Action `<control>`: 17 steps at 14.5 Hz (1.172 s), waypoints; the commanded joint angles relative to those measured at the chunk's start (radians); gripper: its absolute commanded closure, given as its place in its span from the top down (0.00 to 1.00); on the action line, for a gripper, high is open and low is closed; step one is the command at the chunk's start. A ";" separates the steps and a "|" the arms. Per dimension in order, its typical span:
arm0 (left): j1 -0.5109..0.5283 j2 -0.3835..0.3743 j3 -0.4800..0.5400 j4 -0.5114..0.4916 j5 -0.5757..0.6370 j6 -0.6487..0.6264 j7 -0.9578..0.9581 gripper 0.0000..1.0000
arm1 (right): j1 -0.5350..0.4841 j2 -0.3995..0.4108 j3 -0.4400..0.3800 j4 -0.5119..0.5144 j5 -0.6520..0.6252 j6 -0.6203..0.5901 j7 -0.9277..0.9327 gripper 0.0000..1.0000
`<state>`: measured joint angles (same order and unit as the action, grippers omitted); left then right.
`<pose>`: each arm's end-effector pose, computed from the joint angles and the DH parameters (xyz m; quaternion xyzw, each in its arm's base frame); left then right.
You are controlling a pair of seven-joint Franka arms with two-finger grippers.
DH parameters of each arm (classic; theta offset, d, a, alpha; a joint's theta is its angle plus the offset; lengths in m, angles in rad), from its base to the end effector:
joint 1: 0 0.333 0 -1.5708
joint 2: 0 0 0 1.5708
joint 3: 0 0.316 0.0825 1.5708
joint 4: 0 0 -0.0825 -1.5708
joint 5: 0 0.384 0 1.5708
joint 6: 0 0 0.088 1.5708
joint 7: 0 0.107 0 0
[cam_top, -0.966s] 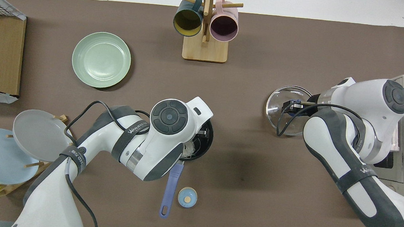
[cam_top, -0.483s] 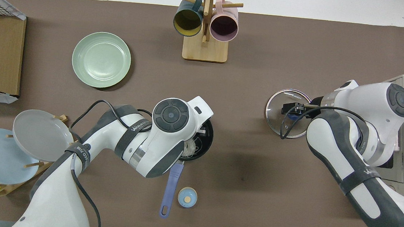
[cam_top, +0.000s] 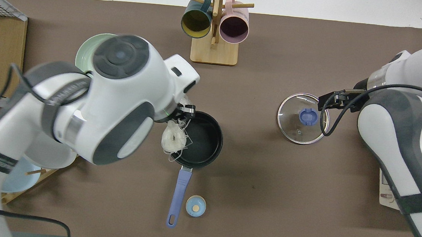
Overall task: Transfer vermicelli from pot to plate
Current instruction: 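Grasp the white vermicelli in the pot with the left gripper, then carry the vermicelli to the green plate while the right gripper withdraws, then open the left gripper to drop the vermicelli onto the green plate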
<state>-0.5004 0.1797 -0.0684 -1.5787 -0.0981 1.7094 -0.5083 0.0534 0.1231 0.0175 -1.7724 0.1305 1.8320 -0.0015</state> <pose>0.5132 -0.3353 0.5282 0.9980 -0.0218 -0.0488 0.0343 0.5900 0.0520 0.4805 -0.9973 -0.0172 0.0339 0.0624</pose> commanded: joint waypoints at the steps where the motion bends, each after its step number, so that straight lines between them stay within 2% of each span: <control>1: 0.164 0.073 -0.004 0.158 -0.029 -0.106 0.120 0.00 | 0.002 0.009 0.012 0.118 -0.069 -0.147 0.055 1.00; 4: 0.308 0.110 -0.002 0.161 -0.026 -0.021 0.288 0.00 | 0.000 -0.014 0.012 0.221 -0.086 -0.293 0.093 1.00; 6: 0.358 0.165 -0.002 0.155 -0.023 0.085 0.373 0.00 | 0.002 -0.080 0.015 0.214 -0.086 -0.321 0.109 1.00; 8: 0.397 0.207 -0.001 0.112 -0.014 0.186 0.434 0.00 | 0.002 -0.105 0.016 0.199 -0.086 -0.324 0.118 1.00; 12: 0.410 0.316 -0.001 0.109 0.026 0.304 0.497 0.00 | -0.004 -0.129 0.012 0.171 -0.091 -0.317 0.107 1.00; 15: 0.405 0.320 0.001 0.025 0.038 0.422 0.511 0.00 | -0.006 -0.152 0.013 0.176 -0.126 -0.358 0.095 1.00; 17: 0.405 0.317 0.001 0.016 0.063 0.432 0.524 0.00 | -0.004 -0.158 0.012 0.169 -0.130 -0.361 0.095 1.00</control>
<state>-0.0986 0.5277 -0.0636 -1.5211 -0.0676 2.1100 -0.0077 0.0579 0.0000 0.0227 -1.5702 0.0210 1.4773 0.0978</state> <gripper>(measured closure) 0.815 0.000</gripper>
